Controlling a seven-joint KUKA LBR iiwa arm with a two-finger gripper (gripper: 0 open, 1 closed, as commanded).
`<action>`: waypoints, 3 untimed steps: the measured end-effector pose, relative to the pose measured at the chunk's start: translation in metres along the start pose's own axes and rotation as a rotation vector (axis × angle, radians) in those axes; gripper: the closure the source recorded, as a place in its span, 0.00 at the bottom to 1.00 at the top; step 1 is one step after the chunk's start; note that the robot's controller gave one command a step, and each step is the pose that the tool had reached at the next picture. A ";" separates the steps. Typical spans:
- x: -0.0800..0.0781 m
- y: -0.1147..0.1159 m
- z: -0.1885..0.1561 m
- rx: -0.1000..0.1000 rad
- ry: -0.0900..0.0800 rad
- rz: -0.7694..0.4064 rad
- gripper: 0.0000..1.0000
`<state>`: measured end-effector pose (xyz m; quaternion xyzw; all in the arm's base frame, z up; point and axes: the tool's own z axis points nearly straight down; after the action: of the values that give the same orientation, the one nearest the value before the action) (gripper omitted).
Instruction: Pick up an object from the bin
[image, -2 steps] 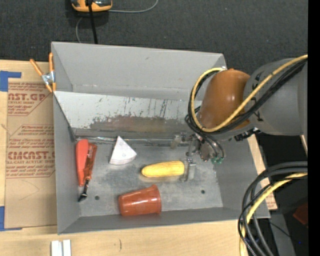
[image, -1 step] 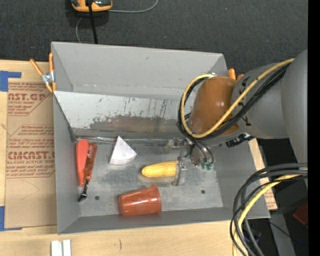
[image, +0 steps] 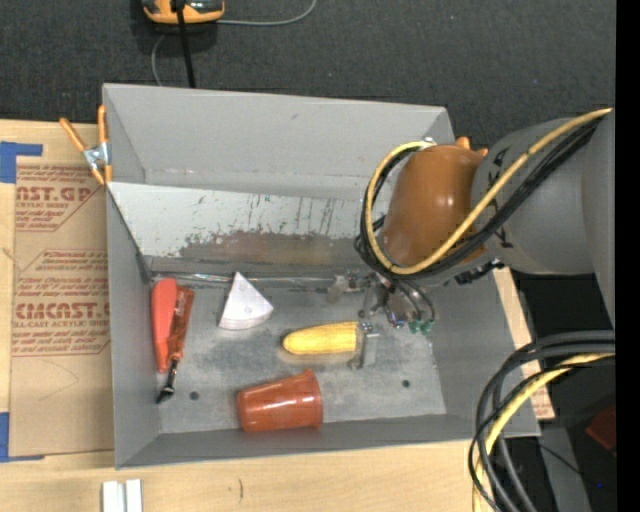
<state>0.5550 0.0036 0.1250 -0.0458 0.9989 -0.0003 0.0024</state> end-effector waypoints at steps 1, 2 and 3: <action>0.001 0.002 0.038 -0.003 0.002 0.051 0.00; 0.009 0.003 0.055 0.000 -0.001 -0.008 1.00; 0.009 0.003 0.055 0.000 -0.001 -0.008 1.00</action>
Offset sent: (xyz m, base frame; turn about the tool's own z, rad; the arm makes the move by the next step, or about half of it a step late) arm -0.0097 0.0011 -0.0550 -0.0077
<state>0.5457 0.0055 0.0699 -0.0498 0.9988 -0.0003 0.0030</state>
